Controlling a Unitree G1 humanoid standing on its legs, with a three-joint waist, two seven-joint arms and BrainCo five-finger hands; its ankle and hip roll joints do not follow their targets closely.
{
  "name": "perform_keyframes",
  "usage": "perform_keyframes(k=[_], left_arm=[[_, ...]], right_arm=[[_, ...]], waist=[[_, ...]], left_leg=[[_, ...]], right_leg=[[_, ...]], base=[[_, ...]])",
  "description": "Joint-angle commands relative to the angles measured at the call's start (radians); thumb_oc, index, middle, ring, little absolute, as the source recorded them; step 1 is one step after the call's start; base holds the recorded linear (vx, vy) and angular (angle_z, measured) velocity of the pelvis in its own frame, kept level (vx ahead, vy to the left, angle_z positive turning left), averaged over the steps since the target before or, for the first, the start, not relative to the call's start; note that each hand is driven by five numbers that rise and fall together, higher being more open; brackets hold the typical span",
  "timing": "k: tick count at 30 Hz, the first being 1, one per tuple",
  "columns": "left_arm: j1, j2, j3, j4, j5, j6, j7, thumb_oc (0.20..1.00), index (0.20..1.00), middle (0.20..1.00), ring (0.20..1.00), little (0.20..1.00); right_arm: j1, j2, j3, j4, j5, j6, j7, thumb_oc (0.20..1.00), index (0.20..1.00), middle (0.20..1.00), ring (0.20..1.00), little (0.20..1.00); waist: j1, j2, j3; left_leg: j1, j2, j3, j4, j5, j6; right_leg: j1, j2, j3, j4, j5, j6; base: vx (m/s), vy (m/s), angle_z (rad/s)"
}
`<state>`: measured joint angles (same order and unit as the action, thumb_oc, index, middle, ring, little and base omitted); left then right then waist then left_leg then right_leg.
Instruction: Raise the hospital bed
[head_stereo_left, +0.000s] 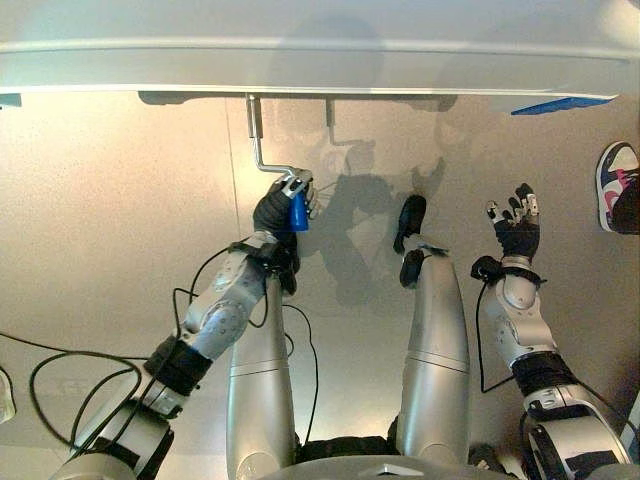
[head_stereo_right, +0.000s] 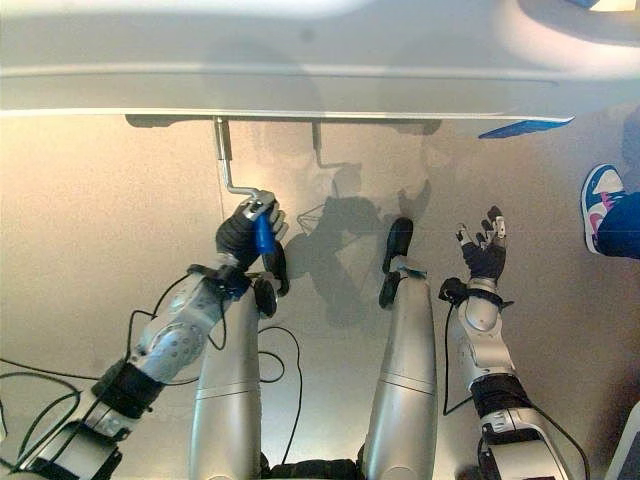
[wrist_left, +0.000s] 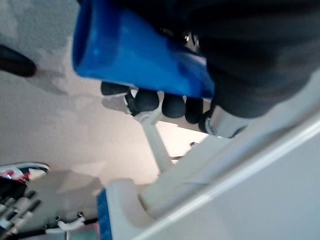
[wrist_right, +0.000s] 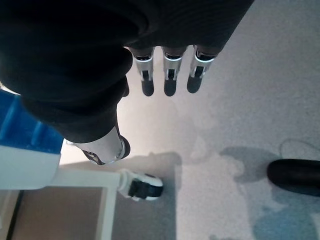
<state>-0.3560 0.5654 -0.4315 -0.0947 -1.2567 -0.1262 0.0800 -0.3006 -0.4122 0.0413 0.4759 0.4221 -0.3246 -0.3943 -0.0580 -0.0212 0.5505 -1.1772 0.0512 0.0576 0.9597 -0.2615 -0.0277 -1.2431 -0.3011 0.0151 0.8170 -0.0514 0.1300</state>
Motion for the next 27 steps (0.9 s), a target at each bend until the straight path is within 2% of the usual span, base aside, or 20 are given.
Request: perform_keyframes(k=[1,8,10,11,12,15,17,21,22,25,27], left_arm=[[0.045,-0.102,0.037,-0.251,-0.093,-0.091,-0.125,0.2,0.2,0.2,0.2,0.2],[0.156,-0.124,0.185,-0.302,-0.158,-0.157,-0.163,0.2,0.2,0.2,0.2,0.2],[0.18,-0.133,0.235,-0.303,-0.161,-0.189,-0.164,0.2,0.2,0.2,0.2,0.2],[0.2,-0.151,0.294,-0.298,-0.159,-0.222,-0.157,0.2,0.2,0.2,0.2,0.2],[0.201,-0.151,0.295,-0.299,-0.159,-0.222,-0.157,0.2,0.2,0.2,0.2,0.2],[0.217,-0.17,0.375,-0.264,-0.141,-0.28,-0.125,0.2,0.2,0.2,0.2,0.2],[0.227,-0.178,0.443,-0.223,-0.103,-0.331,-0.075,0.2,0.2,0.2,0.2,0.2],[0.22,-0.172,0.521,-0.169,-0.06,-0.371,-0.015,0.2,0.2,0.2,0.2,0.2],[0.214,-0.16,0.558,-0.11,0.006,-0.396,0.046,0.2,0.2,0.2,0.2,0.2],[0.214,-0.139,0.588,-0.072,0.078,-0.402,0.119,0.2,0.2,0.2,0.2,0.2],[0.231,-0.075,0.617,-0.015,0.233,-0.38,0.228,0.2,0.2,0.2,0.2,0.2]], right_arm=[[0.093,-0.065,-0.057,-0.064,-0.007,-0.033,0.026,1.0,1.0,1.0,1.0,1.0],[0.111,-0.077,-0.082,-0.068,-0.008,-0.046,0.045,1.0,1.0,1.0,1.0,1.0],[0.117,-0.076,-0.091,-0.073,-0.004,-0.049,0.053,1.0,1.0,1.0,1.0,1.0],[0.123,-0.075,-0.099,-0.072,-0.003,-0.051,0.056,1.0,1.0,1.0,1.0,1.0],[0.123,-0.076,-0.098,-0.072,-0.003,-0.05,0.056,1.0,1.0,1.0,1.0,1.0],[0.132,-0.074,-0.103,-0.068,0.001,-0.054,0.061,1.0,1.0,1.0,1.0,1.0],[0.134,-0.074,-0.108,-0.065,0.008,-0.056,0.061,1.0,1.0,1.0,1.0,1.0],[0.134,-0.079,-0.109,-0.071,0.006,-0.059,0.06,1.0,1.0,1.0,1.0,1.0],[0.13,-0.086,-0.112,-0.07,0.008,-0.061,0.059,1.0,1.0,1.0,1.0,1.0],[0.132,-0.09,-0.116,-0.077,0.01,-0.062,0.056,1.0,1.0,1.0,1.0,1.0],[0.133,-0.106,-0.119,-0.084,0.008,-0.064,0.048,1.0,1.0,1.0,1.0,1.0]], waist=[[0.004,0.07,-0.031],[0.019,0.08,-0.031],[0.023,0.081,-0.031],[0.029,0.084,-0.031],[0.029,0.083,-0.031],[0.034,0.085,-0.031],[0.039,0.086,-0.031],[0.04,0.086,-0.031],[0.041,0.088,-0.031],[0.042,0.089,-0.031],[0.041,0.095,-0.031]], left_leg=[[0.018,-0.001,-0.06,-0.109,0.157,-0.03],[0.016,-0.007,-0.063,-0.096,0.157,-0.032],[0.015,-0.006,-0.064,-0.092,0.156,-0.034],[0.016,-0.006,-0.064,-0.088,0.155,-0.035],[0.017,-0.006,-0.064,-0.088,0.154,-0.035],[0.019,-0.005,-0.063,-0.086,0.154,-0.035],[0.02,-0.005,-0.063,-0.082,0.152,-0.036],[0.022,-0.004,-0.061,-0.078,0.147,-0.035],[0.027,-0.003,-0.06,-0.078,0.144,-0.034],[0.027,-0.001,-0.06,-0.075,0.142,-0.033],[0.029,0.004,-0.055,-0.079,0.143,-0.033]], right_leg=[[0.04,0.016,-0.018,0.052,0.021,0.007],[0.045,0.014,-0.015,0.055,0.024,0.006],[0.047,0.013,-0.014,0.055,0.025,0.006],[0.049,0.014,-0.011,0.055,0.025,0.005],[0.049,0.014,-0.011,0.055,0.025,0.005],[0.054,0.014,-0.011,0.054,0.026,0.005],[0.062,0.013,-0.011,0.049,0.028,0.004],[0.065,0.014,-0.011,0.047,0.027,0.003],[0.067,0.016,-0.006,0.047,0.027,0.004],[0.068,0.016,-0.004,0.049,0.024,0.003],[0.067,0.013,-0.001,0.048,0.024,0.002]], base=[[0.0,0.042,0.01],[0.0,0.022,0.0],[0.0,0.019,0.0],[0.0,0.0,0.0],[0.0,0.0,0.0],[0.0,0.016,-0.03],[0.01,0.03,-0.07],[0.01,0.028,-0.02],[0.01,0.039,-0.02],[0.0,0.013,-0.01],[0.01,0.024,-0.04]])
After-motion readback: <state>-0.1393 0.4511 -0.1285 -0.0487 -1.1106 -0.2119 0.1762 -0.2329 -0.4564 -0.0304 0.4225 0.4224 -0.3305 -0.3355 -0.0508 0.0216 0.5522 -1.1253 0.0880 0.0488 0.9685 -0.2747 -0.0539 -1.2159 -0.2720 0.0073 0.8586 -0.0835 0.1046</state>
